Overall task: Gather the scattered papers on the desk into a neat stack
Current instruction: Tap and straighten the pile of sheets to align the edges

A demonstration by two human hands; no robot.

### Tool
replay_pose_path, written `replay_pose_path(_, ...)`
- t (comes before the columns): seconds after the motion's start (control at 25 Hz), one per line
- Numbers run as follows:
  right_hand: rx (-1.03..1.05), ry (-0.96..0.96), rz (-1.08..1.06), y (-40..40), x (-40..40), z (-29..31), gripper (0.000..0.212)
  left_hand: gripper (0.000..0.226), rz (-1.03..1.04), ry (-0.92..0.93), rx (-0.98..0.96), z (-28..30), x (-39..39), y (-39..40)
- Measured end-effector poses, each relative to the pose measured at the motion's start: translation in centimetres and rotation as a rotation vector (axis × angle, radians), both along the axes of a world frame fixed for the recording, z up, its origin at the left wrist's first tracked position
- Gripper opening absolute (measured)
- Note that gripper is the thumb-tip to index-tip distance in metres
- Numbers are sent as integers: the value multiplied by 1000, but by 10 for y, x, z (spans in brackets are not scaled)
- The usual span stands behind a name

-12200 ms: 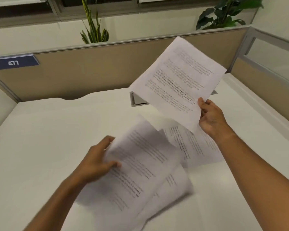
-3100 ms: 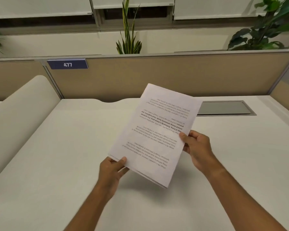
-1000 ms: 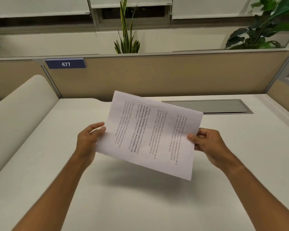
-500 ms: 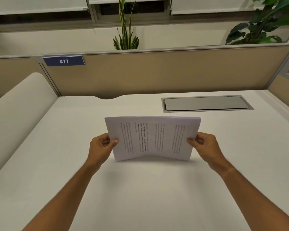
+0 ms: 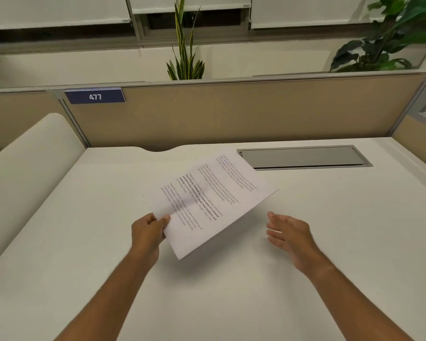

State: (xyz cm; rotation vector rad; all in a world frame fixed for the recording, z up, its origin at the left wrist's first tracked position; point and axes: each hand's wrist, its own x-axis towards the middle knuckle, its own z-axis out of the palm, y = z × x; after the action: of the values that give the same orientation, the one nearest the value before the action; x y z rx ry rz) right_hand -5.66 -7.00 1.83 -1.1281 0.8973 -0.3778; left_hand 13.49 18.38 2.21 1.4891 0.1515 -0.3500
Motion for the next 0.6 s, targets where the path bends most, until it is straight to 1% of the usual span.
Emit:
replay_pose_path(0.12, 162, -133, 66, 23, 15, 8, 37, 14, 68, 20, -101, -4, -25, -12)
replay_pose_path(0.2, 178, -226, 31, 29, 26, 15, 30, 14, 88, 18, -144, -8, -40, -18)
replay_pose_path(0.32, 100, -268, -28, 28, 38, 23, 16, 16, 54, 41, -251, -13, -61, -21)
replay_pose_path(0.44, -13, -279, 11, 19, 40, 31, 15, 24, -52, 50, -315, -18, -74, -12)
replay_pose_path(0.52, -95, -264, 71, 9, 36, 37, 16, 27, -82, 49, -310, -19, -69, 2)
replay_pose_path(0.6, -173, -239, 144, -2, 29, 45, 17, 28, -67, 57, -256, -15, -51, 16)
